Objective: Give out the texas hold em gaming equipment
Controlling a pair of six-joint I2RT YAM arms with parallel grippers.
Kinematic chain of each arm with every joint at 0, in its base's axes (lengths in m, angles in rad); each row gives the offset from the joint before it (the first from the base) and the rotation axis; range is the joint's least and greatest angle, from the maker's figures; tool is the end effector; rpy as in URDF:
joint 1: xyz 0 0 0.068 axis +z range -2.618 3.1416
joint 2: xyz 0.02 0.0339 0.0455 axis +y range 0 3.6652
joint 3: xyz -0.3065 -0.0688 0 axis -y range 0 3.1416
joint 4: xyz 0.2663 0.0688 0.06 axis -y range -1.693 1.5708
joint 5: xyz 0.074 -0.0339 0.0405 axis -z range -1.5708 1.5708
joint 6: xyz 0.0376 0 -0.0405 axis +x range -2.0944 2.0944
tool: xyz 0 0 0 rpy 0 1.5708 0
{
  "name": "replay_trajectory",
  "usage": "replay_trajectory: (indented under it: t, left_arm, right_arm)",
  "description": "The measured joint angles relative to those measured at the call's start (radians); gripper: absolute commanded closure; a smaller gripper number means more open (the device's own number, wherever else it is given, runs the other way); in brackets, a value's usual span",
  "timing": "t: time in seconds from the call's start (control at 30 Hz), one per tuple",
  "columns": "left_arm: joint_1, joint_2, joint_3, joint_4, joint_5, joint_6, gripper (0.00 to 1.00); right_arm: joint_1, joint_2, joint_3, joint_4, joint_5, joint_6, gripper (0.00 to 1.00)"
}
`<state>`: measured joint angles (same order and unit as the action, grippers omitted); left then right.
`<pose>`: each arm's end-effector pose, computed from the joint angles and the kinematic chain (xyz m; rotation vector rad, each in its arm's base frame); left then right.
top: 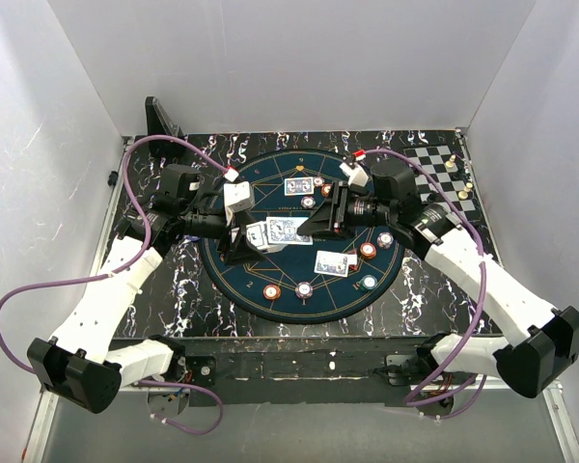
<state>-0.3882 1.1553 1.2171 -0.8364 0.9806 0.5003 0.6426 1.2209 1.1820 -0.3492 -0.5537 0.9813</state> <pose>0.1976 -0.1145 0.4039 1.3222 1.6860 -1.0649 0.2135 0.1845 0.4109 -0.0435 2.2669 1.5207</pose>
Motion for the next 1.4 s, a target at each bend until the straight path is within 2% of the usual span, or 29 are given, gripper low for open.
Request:
replay_trajectory:
  t: [0.13, 0.23, 0.57, 0.8, 0.93, 1.07, 1.23, 1.4]
  left_arm:
    - [0.000, 0.000, 0.000, 0.000, 0.000, 0.000, 0.62]
    - [0.000, 0.000, 0.000, 0.000, 0.000, 0.000, 0.62]
    - [0.000, 0.000, 0.000, 0.006, 0.000, -0.004, 0.61]
    - [0.000, -0.002, 0.000, 0.006, -0.005, -0.004, 0.61]
    - [0.000, -0.003, 0.000, 0.006, -0.005, -0.007, 0.60]
    - [0.000, -0.003, 0.000, 0.006, -0.006, -0.014, 0.61]
    - [0.000, 0.003, 0.029, -0.010, -0.025, -0.034, 0.60]
    - [0.000, 0.000, 0.063, -0.002, -0.026, -0.065, 0.59]
  right_arm:
    - [-0.017, -0.024, -0.019, -0.004, -0.004, -0.001, 0.77]
    - [-0.030, -0.045, -0.031, -0.004, -0.011, 0.000, 0.89]
    - [-0.106, -0.117, -0.024, -0.046, -0.034, -0.002, 0.90]
    - [-0.239, -0.138, 0.054, -0.076, -0.078, -0.033, 0.92]
    - [-0.315, -0.098, 0.072, -0.068, -0.113, -0.042, 0.94]
    - [-0.339, 0.033, 0.073, -0.021, -0.142, -0.042, 0.97]
    - [-0.306, 0.299, 0.106, 0.063, -0.133, -0.038, 0.99]
    - [-0.201, 0.688, 0.383, 0.097, -0.115, -0.023, 0.99]
